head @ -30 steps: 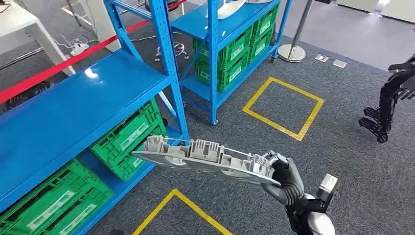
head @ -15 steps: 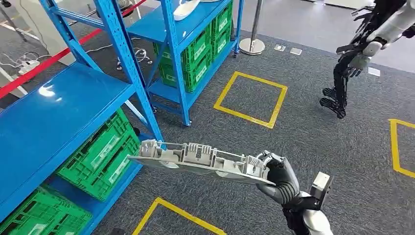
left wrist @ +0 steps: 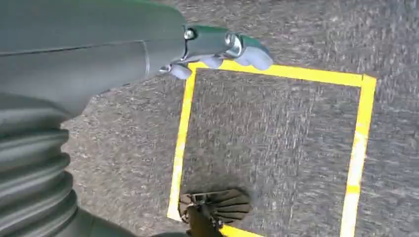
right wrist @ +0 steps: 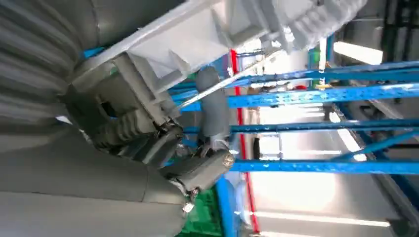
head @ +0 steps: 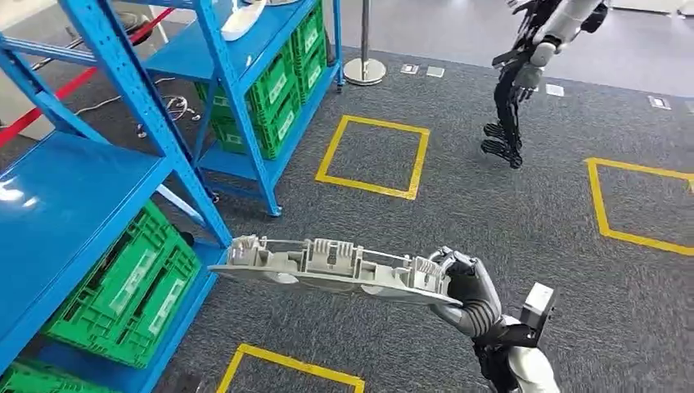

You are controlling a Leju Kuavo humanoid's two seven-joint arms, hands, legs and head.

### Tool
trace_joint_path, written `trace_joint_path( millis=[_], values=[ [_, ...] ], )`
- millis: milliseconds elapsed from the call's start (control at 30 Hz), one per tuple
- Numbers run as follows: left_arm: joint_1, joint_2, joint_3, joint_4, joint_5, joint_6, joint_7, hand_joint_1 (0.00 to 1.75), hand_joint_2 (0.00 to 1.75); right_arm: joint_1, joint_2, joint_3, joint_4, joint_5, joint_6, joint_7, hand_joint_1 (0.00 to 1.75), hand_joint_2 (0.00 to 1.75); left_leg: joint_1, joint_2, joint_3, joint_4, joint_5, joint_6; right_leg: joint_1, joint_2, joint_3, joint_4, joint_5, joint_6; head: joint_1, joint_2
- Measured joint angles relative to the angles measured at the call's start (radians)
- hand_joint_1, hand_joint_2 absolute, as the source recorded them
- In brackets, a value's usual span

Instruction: Take the parts from the cabinet and place them on the table.

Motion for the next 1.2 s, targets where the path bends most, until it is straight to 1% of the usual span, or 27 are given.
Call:
trace_joint_path(
  millis=[33, 67, 100, 133, 167, 200, 233, 267, 333, 367, 400, 433, 533, 567, 600, 633, 700, 733, 767, 800, 867, 900, 933, 1067, 1100, 1133, 1200],
  values=[
    [-0.004, 0.000, 0.000, -0.002, -0.005, 0.000, 0.000, 0.00, 1.75, 0.000, 0.002, 0.000, 0.000, 0.002, -0.003, 0.000, 1.75, 1.75, 0.001, 0.013, 0.003, -0.001, -0.002, -0.007, -0.002, 0.013, -0.002, -0.004, 0.004, -0.006, 0.000, 0.000],
    [-0.007, 0.002, 0.000, -0.004, -0.007, 0.000, 0.001, 0.00, 1.75, 0.004, 0.006, 0.000, -0.001, 0.003, -0.007, 0.001, 1.75, 1.75, 0.005, -0.007, 0.000, 0.005, -0.011, -0.015, -0.010, 0.024, 0.001, -0.009, 0.009, -0.013, 0.000, 0.000],
    [-0.009, 0.003, 0.000, -0.004, -0.009, 0.000, 0.002, 0.00, 1.75, 0.004, 0.009, 0.000, -0.002, 0.006, -0.010, 0.002, 1.75, 1.75, 0.007, -0.063, -0.010, 0.036, -0.036, -0.019, -0.012, 0.035, 0.001, -0.009, 0.010, -0.016, -0.003, 0.000],
    [-0.009, 0.006, 0.000, -0.004, -0.009, 0.000, 0.005, 0.00, 1.75, 0.003, 0.015, 0.000, -0.003, 0.008, -0.010, 0.002, 1.75, 1.75, 0.008, -0.102, -0.042, 0.110, -0.080, -0.021, -0.012, 0.046, 0.000, -0.009, 0.010, -0.021, -0.008, 0.000],
    [-0.006, 0.008, 0.000, -0.003, -0.009, 0.000, 0.007, 0.00, 1.75, 0.004, 0.021, 0.001, -0.004, 0.009, -0.010, 0.003, 1.75, 1.75, 0.008, -0.118, -0.079, 0.194, -0.119, -0.023, -0.012, 0.060, -0.001, -0.009, 0.010, -0.023, -0.011, 0.000],
    [-0.003, 0.010, 0.000, -0.003, -0.009, 0.000, 0.007, 0.00, 1.75, 0.005, 0.027, 0.001, -0.004, 0.009, -0.010, 0.003, 1.75, 1.75, 0.008, -0.125, -0.119, 0.275, -0.150, -0.023, -0.011, 0.076, -0.001, -0.009, 0.011, -0.023, -0.014, 0.000],
    [-0.001, 0.011, 0.000, -0.002, -0.009, 0.000, 0.007, 0.00, 1.75, 0.008, 0.029, 0.001, -0.004, 0.010, -0.010, 0.003, 1.75, 1.75, 0.008, -0.127, -0.144, 0.320, -0.155, -0.023, -0.011, 0.091, -0.001, -0.009, 0.011, -0.023, -0.016, 0.000],
    [0.000, 0.011, 0.000, -0.001, -0.010, 0.000, 0.007, 0.00, 1.75, 0.009, 0.030, 0.001, -0.004, 0.011, -0.010, 0.003, 1.75, 1.75, 0.008, -0.128, -0.145, 0.313, -0.136, -0.022, -0.011, 0.106, -0.001, -0.008, 0.012, -0.023, -0.016, 0.000],
    [-0.001, 0.012, 0.000, -0.002, -0.010, 0.000, 0.007, 0.00, 1.75, 0.010, 0.033, 0.001, -0.004, 0.013, -0.010, 0.005, 1.75, 1.75, 0.011, -0.138, -0.090, 0.178, -0.045, -0.018, -0.012, 0.136, 0.000, -0.006, 0.013, -0.020, -0.017, 0.000],
    [-0.001, 0.013, 0.000, -0.002, -0.012, 0.000, 0.007, 0.00, 1.75, 0.009, 0.035, 0.001, -0.004, 0.013, -0.010, 0.004, 1.75, 1.75, 0.014, -0.165, -0.045, 0.078, 0.004, -0.017, -0.013, 0.150, 0.000, -0.004, 0.014, -0.017, -0.018, 0.000],
    [-0.001, 0.015, 0.000, -0.001, -0.014, 0.000, 0.007, 0.00, 1.75, 0.009, 0.038, 0.001, -0.004, 0.013, -0.010, 0.004, 1.75, 1.75, 0.020, -0.225, -0.022, 0.024, 0.008, -0.014, -0.014, 0.162, -0.004, -0.003, 0.015, -0.012, -0.019, 0.000],
    [0.000, 0.015, 0.000, -0.001, -0.014, 0.000, 0.007, 0.00, 1.75, 0.007, 0.039, 0.001, -0.004, 0.014, -0.010, 0.005, 1.75, 1.75, 0.022, -0.238, -0.021, 0.005, 0.003, -0.012, -0.011, 0.175, -0.010, 0.003, 0.016, -0.004, -0.018, 0.000],
    [-0.002, 0.017, 0.000, -0.002, -0.015, 0.000, 0.011, 0.00, 1.75, 0.017, 0.042, 0.001, -0.010, 0.018, -0.010, 0.005, 1.75, 1.75, 0.011, -0.202, -0.017, 0.008, 0.008, 0.008, -0.019, 0.214, -0.020, -0.011, 0.032, 0.020, -0.018, 0.000],
    [-0.004, 0.016, 0.000, -0.003, -0.016, 0.000, 0.011, 0.00, 1.75, 0.019, 0.042, 0.001, -0.010, 0.018, -0.010, 0.005, 1.75, 1.75, 0.020, -0.185, -0.015, -0.003, 0.016, 0.020, -0.020, 0.208, -0.024, -0.005, 0.030, 0.023, -0.015, 0.000],
    [-0.005, 0.017, 0.001, -0.003, -0.016, 0.000, 0.011, 0.00, 1.75, 0.020, 0.042, 0.001, -0.010, 0.018, -0.010, 0.005, 1.75, 1.75, 0.016, -0.172, -0.014, -0.006, 0.018, 0.026, -0.011, 0.139, -0.036, 0.023, 0.007, 0.024, -0.012, 0.000],
    [-0.004, 0.017, 0.001, -0.003, -0.016, 0.000, 0.011, 0.00, 1.75, 0.020, 0.042, 0.001, -0.010, 0.019, -0.010, 0.005, 1.75, 1.75, 0.014, -0.157, -0.015, -0.005, 0.018, 0.031, -0.010, 0.097, -0.063, 0.080, -0.032, 0.027, -0.003, 0.000],
    [0.004, 0.018, 0.001, -0.002, -0.016, 0.000, 0.010, 0.00, 1.75, 0.023, 0.043, 0.002, -0.010, 0.021, -0.010, 0.004, 1.75, 1.75, 0.008, -0.123, -0.015, -0.004, 0.015, 0.034, -0.012, 0.072, -0.137, 0.243, -0.109, 0.033, -0.001, 0.000],
    [0.005, 0.020, 0.002, -0.002, -0.016, 0.000, 0.010, 0.00, 1.75, 0.025, 0.043, 0.002, -0.010, 0.022, -0.010, 0.004, 1.75, 1.75, 0.007, -0.105, -0.016, -0.004, 0.015, 0.035, -0.013, 0.071, -0.164, 0.303, -0.126, 0.034, -0.001, 0.000],
    [0.005, 0.021, 0.003, -0.002, -0.016, 0.000, 0.010, 0.00, 1.75, 0.027, 0.043, 0.002, -0.009, 0.024, -0.010, 0.004, 1.75, 1.75, 0.007, -0.090, -0.016, -0.004, 0.014, 0.035, -0.013, 0.070, -0.163, 0.306, -0.117, 0.035, 0.000, 0.000],
    [0.004, 0.021, 0.003, -0.002, -0.017, 0.000, 0.010, 0.00, 1.75, 0.026, 0.043, 0.002, -0.009, 0.027, -0.010, 0.005, 1.75, 1.75, 0.007, -0.077, -0.016, -0.003, 0.013, 0.034, -0.013, 0.067, -0.139, 0.266, -0.090, 0.035, 0.001, 0.000],
    [0.000, 0.021, 0.006, -0.002, -0.019, 0.000, 0.011, 0.00, 1.75, 0.024, 0.043, 0.002, -0.009, 0.029, -0.010, 0.004, 1.75, 1.75, 0.007, -0.053, -0.014, 0.002, 0.007, 0.030, -0.013, 0.041, -0.037, 0.091, -0.016, 0.031, 0.002, 0.000],
    [-0.001, 0.022, 0.007, -0.002, -0.021, 0.000, 0.011, 0.00, 1.75, 0.019, 0.043, 0.002, -0.009, 0.029, -0.010, 0.004, 1.75, 1.75, 0.004, -0.042, -0.012, 0.006, 0.003, 0.025, -0.009, -0.011, 0.010, 0.007, -0.008, 0.027, 0.003, 0.000],
    [-0.002, 0.023, 0.008, -0.003, -0.024, 0.000, 0.011, 0.00, 1.75, 0.013, 0.044, 0.002, -0.009, 0.031, -0.010, 0.005, 1.75, 1.75, -0.003, -0.033, -0.014, 0.010, -0.002, 0.017, -0.002, -0.013, 0.010, 0.001, -0.010, 0.013, 0.002, 0.000],
    [-0.006, 0.023, 0.008, -0.004, -0.026, 0.000, 0.011, 0.00, 1.75, 0.008, 0.045, 0.002, -0.008, 0.032, -0.010, 0.003, 1.75, 1.75, 0.001, 0.003, -0.001, 0.003, -0.006, -0.004, -0.002, 0.034, 0.006, -0.007, -0.003, -0.011, 0.000, 0.000],
    [-0.008, 0.024, 0.008, -0.005, -0.027, 0.000, 0.011, 0.00, 1.75, 0.010, 0.045, 0.002, -0.008, 0.033, -0.010, 0.003, 1.75, 1.75, 0.007, -0.043, -0.006, 0.019, -0.021, -0.011, -0.008, 0.041, 0.009, -0.011, 0.000, -0.015, -0.002, 0.000],
    [-0.008, 0.023, 0.008, -0.005, -0.027, 0.000, 0.010, 0.00, 1.75, 0.007, 0.045, 0.001, -0.008, 0.033, -0.010, 0.004, 1.75, 1.75, 0.008, -0.097, -0.032, 0.073, -0.056, -0.014, -0.012, 0.051, 0.008, -0.011, 0.001, -0.018, -0.006, 0.000],
    [-0.003, 0.025, 0.008, -0.004, -0.027, 0.000, 0.012, 0.00, 1.75, 0.007, 0.048, 0.001, -0.008, 0.034, -0.009, 0.003, 1.75, 1.75, 0.009, -0.125, -0.108, 0.238, -0.133, -0.019, -0.012, 0.074, 0.008, -0.010, 0.002, -0.022, -0.014, 0.000]
  ],
)
